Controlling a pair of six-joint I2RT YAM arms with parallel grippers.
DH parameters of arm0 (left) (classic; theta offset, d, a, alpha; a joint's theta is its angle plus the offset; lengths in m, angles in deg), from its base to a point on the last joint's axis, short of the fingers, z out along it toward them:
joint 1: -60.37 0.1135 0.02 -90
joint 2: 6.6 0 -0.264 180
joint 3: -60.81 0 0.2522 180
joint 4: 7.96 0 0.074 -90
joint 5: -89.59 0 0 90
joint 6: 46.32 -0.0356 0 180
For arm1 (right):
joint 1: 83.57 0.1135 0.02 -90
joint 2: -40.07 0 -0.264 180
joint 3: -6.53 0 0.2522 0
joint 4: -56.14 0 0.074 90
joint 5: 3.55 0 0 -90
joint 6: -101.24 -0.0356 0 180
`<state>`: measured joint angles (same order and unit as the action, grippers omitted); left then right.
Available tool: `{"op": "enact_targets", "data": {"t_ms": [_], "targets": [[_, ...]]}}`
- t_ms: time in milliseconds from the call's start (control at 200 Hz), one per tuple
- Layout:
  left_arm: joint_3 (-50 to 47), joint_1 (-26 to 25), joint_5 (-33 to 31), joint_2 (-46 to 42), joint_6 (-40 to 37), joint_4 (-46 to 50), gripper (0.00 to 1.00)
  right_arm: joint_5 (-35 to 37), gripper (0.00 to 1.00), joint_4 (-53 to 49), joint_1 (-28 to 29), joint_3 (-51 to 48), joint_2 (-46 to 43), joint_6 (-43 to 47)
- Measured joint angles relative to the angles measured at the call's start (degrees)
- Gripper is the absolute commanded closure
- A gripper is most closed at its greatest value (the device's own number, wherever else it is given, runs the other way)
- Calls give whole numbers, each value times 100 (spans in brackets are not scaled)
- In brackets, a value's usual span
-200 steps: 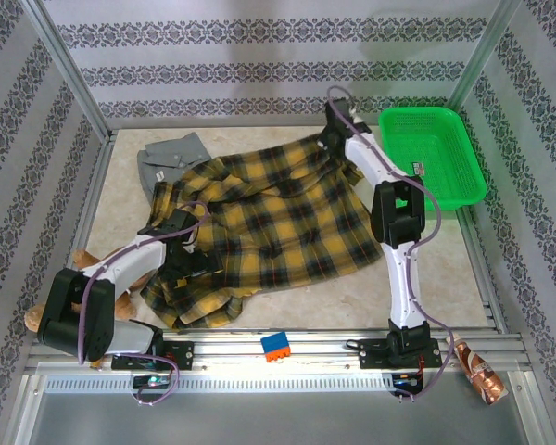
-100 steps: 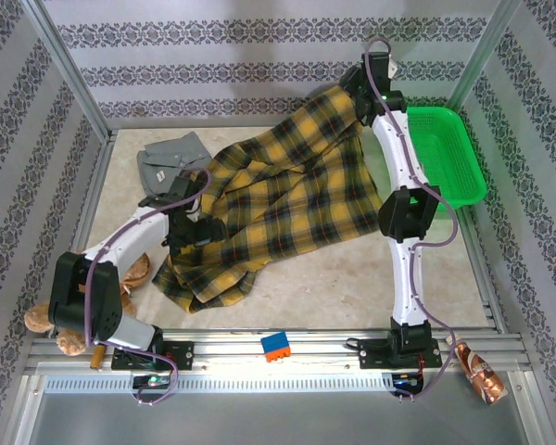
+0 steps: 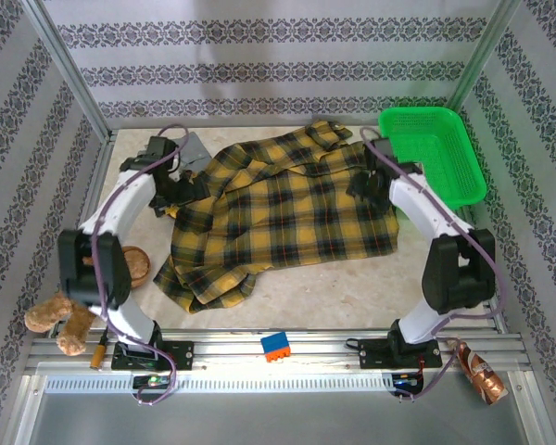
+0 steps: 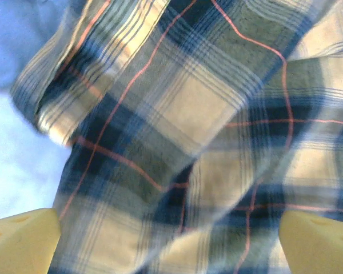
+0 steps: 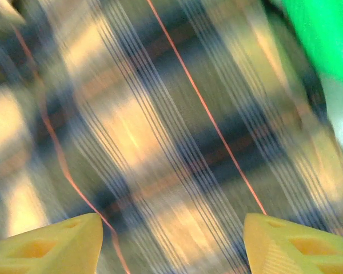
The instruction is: Fold and stack the long sleeve shirts
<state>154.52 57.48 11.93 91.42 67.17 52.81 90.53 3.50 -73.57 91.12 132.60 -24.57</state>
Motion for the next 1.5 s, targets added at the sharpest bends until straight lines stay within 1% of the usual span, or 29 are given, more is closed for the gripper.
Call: {"op": "enact_targets", "data": {"t_ms": [50,140,330,380,415,659,834,944,1004,1104,1164,1204,1254,1334,1414,1499], "targets": [[310,-2,-57,431,-175,0,9,9,35,13,52,-503,-131,-42],[638,-2,-127,966,-420,-35,9,116,35,7,138,-1198,-210,-199],[841,-2,-81,1547,-684,-155,9,509,36,168,13,-1847,-210,-557],[859,2,-87,1670,-678,-254,8,645,44,195,-83,-1895,-190,-656],[859,2,-109,1746,-658,-304,8,734,44,223,-160,-1899,-162,-750],[603,151,-402,1834,-286,-772,8,1318,45,173,-590,-1893,-98,-1038],[404,304,-522,1738,-44,-975,7,1370,45,160,-981,-2013,-142,-1058],[404,369,-398,1458,92,-1043,3,1305,42,149,-1075,-2157,-476,-1034],[404,367,-245,1198,190,-1067,1,1215,40,186,-1019,-2155,-754,-986],[393,334,28,623,321,-1084,0,839,40,286,-859,-2072,-1283,-841],[291,295,164,179,382,-1102,0,588,40,317,-673,-1915,-1381,-745],[186,284,229,-116,389,-1091,0,442,42,352,-492,-1768,-1355,-695],[33,262,262,-433,378,-1060,1,249,46,402,-221,-1572,-1204,-623],[-107,260,319,-671,278,-951,9,-22,56,614,136,-1325,-820,-634],[-107,254,380,-509,114,-892,14,-203,65,800,339,-1158,-269,-688],[-81,212,398,-149,-50,-863,14,-227,69,960,372,-1014,350,-901]]}}
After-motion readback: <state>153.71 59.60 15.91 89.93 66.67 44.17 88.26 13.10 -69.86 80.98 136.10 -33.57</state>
